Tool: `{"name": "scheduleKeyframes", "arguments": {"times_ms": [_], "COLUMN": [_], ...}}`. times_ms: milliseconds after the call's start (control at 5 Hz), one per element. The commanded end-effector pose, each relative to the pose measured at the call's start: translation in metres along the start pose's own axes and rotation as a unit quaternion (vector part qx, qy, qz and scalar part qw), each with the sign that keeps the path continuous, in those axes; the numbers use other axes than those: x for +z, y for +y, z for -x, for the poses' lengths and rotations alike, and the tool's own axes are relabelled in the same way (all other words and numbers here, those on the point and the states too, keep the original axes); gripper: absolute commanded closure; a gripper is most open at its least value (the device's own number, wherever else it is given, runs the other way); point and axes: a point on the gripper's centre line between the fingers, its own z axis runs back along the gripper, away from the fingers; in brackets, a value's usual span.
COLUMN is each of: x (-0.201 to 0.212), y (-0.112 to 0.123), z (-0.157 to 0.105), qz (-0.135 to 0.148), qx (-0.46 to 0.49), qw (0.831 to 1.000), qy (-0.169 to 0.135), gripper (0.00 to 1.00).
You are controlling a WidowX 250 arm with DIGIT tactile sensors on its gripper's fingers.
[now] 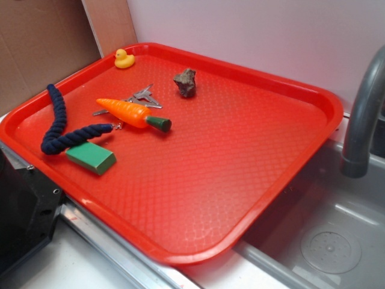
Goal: Grab the blue rope.
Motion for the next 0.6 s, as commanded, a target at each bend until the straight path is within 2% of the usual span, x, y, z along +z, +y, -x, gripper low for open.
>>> {"name": "scheduleKeyframes", "arguments": {"times_ms": [0,200,400], "x": [0.0,-0.049,-0.1], "y": [0.0,0.052,0.076], "z": [0.0,-0.003,0.001], "qz": [0.0,-0.039,-0.026], "qx": [0.0,0.109,0.149], "qw": [1.0,0.993,0.988], "qy": [0.0,0.03,0.04], "gripper": [0.0,0.0,0.0]}}
